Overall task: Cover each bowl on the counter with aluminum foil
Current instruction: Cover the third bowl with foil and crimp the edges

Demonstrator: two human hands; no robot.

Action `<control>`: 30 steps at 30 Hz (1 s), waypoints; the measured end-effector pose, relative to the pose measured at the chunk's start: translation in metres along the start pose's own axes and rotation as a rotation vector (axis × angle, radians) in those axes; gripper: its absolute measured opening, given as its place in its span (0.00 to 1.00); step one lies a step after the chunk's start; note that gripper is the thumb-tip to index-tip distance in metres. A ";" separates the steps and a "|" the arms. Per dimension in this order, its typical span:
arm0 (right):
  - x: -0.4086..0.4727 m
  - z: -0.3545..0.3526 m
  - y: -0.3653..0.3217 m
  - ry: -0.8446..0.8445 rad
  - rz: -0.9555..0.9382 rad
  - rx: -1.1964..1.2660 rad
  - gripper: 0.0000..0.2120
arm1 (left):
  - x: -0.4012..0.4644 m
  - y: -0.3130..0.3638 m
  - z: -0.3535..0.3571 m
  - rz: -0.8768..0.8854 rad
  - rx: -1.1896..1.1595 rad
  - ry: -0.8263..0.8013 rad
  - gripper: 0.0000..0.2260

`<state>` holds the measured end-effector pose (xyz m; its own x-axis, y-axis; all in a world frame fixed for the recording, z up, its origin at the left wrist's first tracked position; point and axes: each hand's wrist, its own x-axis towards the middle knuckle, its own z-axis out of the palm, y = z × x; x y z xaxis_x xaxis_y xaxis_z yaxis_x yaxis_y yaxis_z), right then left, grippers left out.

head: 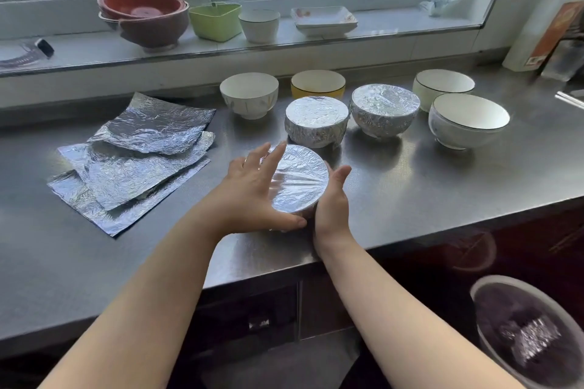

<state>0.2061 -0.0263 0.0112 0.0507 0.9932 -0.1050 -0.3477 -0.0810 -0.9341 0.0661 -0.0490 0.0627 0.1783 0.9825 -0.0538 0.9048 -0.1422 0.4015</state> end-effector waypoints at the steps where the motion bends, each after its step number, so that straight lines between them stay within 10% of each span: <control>1: 0.001 -0.003 -0.003 -0.018 0.031 0.006 0.33 | 0.000 0.001 -0.001 -0.005 0.005 -0.004 0.59; 12: 0.032 -0.020 -0.033 -0.179 -0.364 -0.475 0.19 | 0.004 -0.002 -0.011 0.070 0.109 -0.027 0.59; 30: 0.037 -0.024 -0.026 -0.288 -0.115 -0.258 0.17 | -0.042 0.001 0.037 -0.058 -0.449 0.465 0.51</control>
<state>0.2395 0.0103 0.0232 -0.2012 0.9770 0.0713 -0.1068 0.0505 -0.9930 0.0734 -0.0944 0.0317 -0.1437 0.9509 0.2740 0.6402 -0.1219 0.7585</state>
